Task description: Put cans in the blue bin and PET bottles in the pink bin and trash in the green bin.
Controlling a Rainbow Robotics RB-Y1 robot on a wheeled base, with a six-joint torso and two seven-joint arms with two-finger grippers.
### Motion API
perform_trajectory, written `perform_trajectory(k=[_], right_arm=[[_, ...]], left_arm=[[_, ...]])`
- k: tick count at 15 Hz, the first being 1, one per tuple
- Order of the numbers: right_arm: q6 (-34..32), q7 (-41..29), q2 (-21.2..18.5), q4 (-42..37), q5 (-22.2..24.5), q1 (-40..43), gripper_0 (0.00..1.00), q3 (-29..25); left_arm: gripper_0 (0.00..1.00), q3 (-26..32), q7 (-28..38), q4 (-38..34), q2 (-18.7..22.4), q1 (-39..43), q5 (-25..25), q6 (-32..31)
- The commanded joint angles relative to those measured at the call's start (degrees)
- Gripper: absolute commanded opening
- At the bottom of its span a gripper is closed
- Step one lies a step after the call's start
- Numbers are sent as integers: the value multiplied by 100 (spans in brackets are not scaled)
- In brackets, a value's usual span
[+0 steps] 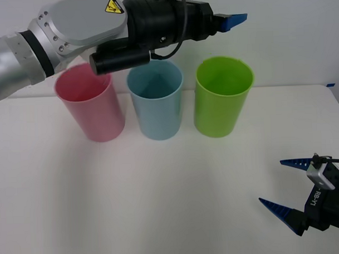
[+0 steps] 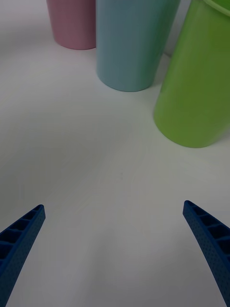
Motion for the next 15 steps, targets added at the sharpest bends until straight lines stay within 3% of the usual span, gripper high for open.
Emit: perform_trajectory(k=[1, 4, 7, 8, 12, 15], right_arm=[[0, 0, 0, 0, 0, 0, 100, 0], [0, 0, 0, 0, 0, 0, 100, 0], [0, 0, 0, 0, 0, 0, 100, 0], [0, 0, 0, 0, 0, 0, 100, 0], [0, 0, 0, 0, 0, 0, 100, 0], [0, 0, 0, 0, 0, 0, 100, 0]], left_arm=[[100, 369, -342, -376, 335, 185, 252, -150], [100, 985, -597, -604, 554, 502, 296, -686], [100, 1433, -940, -1237, 932, 994, 270, -765], [100, 1749, -1080, -1457, 1108, 1249, 296, -1064], [100, 2874, -1098, -2740, 1943, 2576, 235, -1573], [100, 3929, -1071, -3575, 2338, 3850, -38, -2048]])
